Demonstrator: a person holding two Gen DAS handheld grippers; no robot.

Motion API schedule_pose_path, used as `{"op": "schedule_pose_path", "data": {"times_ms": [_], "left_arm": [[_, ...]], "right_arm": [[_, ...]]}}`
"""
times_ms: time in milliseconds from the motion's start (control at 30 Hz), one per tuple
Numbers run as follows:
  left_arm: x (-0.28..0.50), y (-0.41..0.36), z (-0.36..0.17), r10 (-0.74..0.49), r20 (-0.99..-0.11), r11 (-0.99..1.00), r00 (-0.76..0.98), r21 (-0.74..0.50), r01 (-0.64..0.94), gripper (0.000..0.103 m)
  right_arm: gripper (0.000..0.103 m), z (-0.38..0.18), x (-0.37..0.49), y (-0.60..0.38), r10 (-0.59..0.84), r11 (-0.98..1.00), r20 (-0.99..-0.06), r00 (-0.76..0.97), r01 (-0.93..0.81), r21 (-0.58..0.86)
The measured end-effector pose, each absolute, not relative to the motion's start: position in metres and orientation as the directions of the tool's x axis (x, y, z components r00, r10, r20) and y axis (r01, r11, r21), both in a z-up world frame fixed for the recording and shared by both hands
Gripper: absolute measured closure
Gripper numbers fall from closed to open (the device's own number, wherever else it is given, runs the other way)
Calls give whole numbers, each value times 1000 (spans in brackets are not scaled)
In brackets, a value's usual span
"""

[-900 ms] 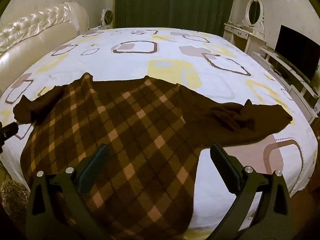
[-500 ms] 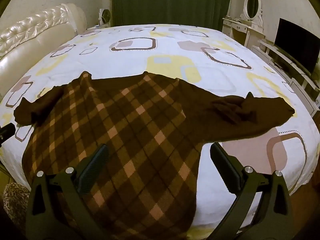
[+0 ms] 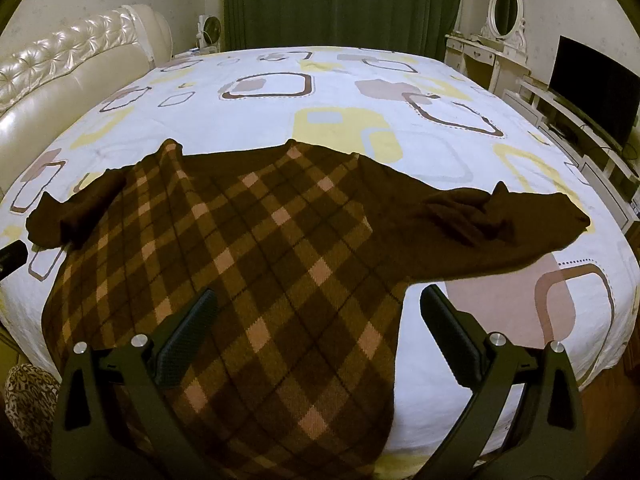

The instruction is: Fold small clothes

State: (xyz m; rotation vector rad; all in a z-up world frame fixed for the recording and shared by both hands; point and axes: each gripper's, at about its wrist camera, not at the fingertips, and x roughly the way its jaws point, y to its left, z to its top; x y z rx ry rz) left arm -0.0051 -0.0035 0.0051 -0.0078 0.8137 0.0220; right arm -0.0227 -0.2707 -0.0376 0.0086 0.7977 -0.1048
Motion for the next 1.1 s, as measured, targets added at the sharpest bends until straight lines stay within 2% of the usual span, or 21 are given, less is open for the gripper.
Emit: {"op": "schedule_pose_path", "data": {"times_ms": [1100], "left_arm": [[-4, 3, 4, 20, -728, 999, 685, -4, -34, 4]], "right_arm": [[2, -40, -23, -269, -93, 995, -718, 690, 97, -36]]}}
